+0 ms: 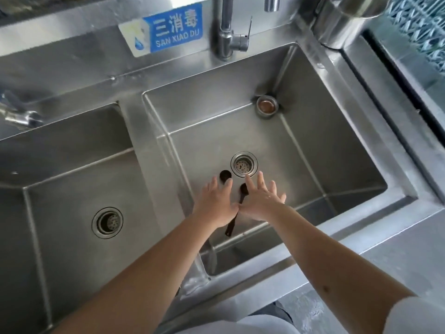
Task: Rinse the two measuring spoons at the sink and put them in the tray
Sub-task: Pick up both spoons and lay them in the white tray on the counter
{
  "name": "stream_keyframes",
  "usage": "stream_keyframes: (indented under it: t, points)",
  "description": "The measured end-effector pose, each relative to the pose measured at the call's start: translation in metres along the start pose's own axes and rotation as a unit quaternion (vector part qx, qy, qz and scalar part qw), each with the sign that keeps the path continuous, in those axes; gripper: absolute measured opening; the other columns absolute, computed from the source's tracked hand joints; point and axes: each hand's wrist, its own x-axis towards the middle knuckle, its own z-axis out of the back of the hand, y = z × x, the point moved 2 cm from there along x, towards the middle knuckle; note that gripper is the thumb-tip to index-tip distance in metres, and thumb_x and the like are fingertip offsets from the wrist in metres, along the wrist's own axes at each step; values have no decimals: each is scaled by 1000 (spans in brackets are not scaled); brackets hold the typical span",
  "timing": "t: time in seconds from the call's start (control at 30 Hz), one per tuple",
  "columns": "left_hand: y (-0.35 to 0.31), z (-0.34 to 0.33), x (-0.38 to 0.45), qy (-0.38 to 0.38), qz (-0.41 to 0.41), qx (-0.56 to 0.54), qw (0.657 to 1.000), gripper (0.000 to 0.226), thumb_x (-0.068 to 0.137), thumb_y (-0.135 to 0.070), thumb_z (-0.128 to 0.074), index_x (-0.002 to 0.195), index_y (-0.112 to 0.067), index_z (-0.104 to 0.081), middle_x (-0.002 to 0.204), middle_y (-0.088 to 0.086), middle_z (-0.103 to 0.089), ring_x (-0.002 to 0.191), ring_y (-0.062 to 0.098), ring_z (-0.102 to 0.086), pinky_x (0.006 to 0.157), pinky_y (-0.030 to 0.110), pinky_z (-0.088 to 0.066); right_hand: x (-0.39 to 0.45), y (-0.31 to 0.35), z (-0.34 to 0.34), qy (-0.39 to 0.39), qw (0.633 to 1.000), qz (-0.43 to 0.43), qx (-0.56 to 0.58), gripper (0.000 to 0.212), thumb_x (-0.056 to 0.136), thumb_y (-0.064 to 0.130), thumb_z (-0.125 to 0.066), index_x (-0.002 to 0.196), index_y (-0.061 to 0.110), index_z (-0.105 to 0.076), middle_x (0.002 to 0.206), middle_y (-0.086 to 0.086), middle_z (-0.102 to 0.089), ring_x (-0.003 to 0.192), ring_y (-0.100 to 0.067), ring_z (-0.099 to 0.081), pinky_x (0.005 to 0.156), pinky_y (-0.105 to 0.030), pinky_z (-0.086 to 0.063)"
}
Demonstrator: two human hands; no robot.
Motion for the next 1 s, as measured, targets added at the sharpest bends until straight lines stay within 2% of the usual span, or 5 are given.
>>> stream_keyframes:
  t: [0.2,0.37,0.7,0.87,1.0]
  points:
    - [15,-51,56,91,144,-20,985,73,85,-54,-50,147,-26,-24,153,11,-31,135,39,-37,104,54,-38,54,-9,-36,69,988,-77,111,99,76,58,-68,152,19,-17,157,-17,-21,141,-38,-29,113,-54,-28]
    - [28,-84,89,82,206,-37,974,47,82,-37,-47,125,-19,-48,124,9,-60,112,33,-57,92,44,-48,89,-22,-61,53,984,-89,146,47,78,44,-64,119,21,-60,116,-8,-65,106,-28,-60,92,-38,-49]
    - [33,-118,145,-9,234,-77,969,26,89,-30,-52,109,-12,-51,118,14,-59,109,37,-58,89,46,-49,146,-17,-104,41,917,-211,335,29,74,33,-70,64,18,-47,67,0,-52,57,-19,-49,63,-30,-43]
    - [40,-118,147,-17,239,-135,962,21,86,-23,-53,103,-12,-58,109,15,-63,103,38,-60,84,43,-51,148,-17,-103,41,923,-188,333,21,78,26,-68,94,13,-63,95,-9,-63,98,-32,-64,71,-30,-43]
    - [30,-92,139,-54,226,-289,929,11,89,-16,-55,90,-6,-62,94,15,-69,87,32,-66,75,37,-52,129,-22,-60,-11,914,-139,382,21,84,26,-53,96,10,-61,101,-14,-64,95,-35,-61,73,-31,-44]
